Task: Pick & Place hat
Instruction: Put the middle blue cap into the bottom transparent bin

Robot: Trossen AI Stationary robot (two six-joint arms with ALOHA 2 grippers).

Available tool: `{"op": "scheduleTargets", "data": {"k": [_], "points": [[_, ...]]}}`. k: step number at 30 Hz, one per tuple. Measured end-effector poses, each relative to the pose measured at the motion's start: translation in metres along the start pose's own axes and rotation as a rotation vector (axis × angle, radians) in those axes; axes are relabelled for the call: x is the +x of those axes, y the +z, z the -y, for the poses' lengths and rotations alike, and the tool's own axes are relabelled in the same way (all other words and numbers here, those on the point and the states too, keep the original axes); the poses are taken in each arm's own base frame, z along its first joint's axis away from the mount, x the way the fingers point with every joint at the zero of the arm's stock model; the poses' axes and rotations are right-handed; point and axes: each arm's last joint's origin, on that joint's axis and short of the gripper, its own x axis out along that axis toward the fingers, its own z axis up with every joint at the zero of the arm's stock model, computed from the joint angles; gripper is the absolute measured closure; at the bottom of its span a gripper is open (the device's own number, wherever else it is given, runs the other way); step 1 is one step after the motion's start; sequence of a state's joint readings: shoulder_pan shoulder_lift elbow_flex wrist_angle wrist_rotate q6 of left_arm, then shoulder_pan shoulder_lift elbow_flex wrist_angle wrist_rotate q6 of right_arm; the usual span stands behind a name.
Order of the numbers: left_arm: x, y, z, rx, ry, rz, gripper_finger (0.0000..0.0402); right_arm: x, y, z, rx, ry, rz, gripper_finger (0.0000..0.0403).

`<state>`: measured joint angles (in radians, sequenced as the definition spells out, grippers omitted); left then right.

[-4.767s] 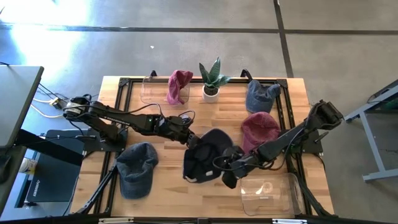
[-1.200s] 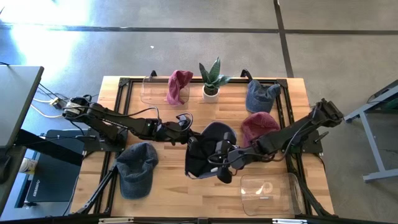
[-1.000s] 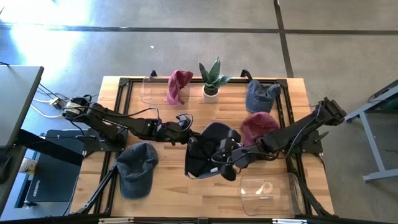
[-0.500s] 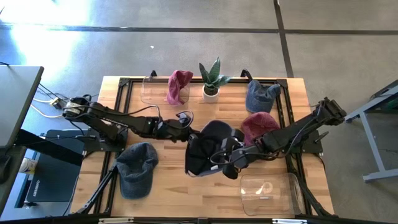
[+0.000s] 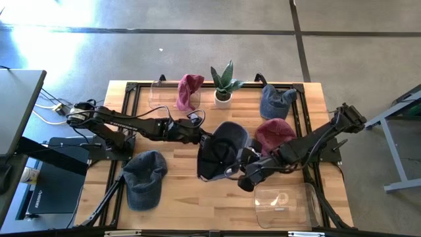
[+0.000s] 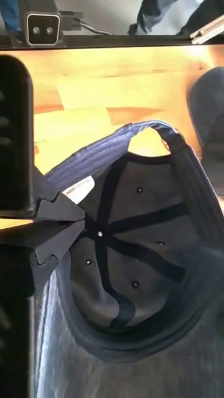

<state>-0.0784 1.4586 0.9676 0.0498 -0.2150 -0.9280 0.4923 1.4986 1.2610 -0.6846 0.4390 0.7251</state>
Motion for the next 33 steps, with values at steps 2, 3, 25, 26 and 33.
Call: {"op": "scheduleTargets", "data": {"k": [2, 3, 25, 26, 33], "points": [[0.000, 0.000, 0.000, 0.000, 0.000, 0.001, 0.0402, -0.001, -0.001, -0.001, -0.006, 0.004, -0.001, 0.0403], [0.000, 0.000, 0.000, 0.001, 0.000, 0.001, 0.0401, -0.001, -0.002, -0.002, -0.011, 0.006, -0.002, 0.0403], [0.000, 0.000, 0.000, 0.002, -0.007, 0.000, 0.0401, -0.006, -0.011, -0.011, -0.094, 0.043, -0.026, 0.0403], [0.000, 0.000, 0.000, 0.002, -0.007, 0.000, 0.0401, -0.006, -0.011, -0.011, -0.096, 0.043, -0.026, 0.0403], [0.000, 0.001, 0.001, -0.071, -0.006, 0.008, 0.0401, 0.011, -0.025, -0.010, -0.115, 0.054, -0.037, 0.0403]]}}
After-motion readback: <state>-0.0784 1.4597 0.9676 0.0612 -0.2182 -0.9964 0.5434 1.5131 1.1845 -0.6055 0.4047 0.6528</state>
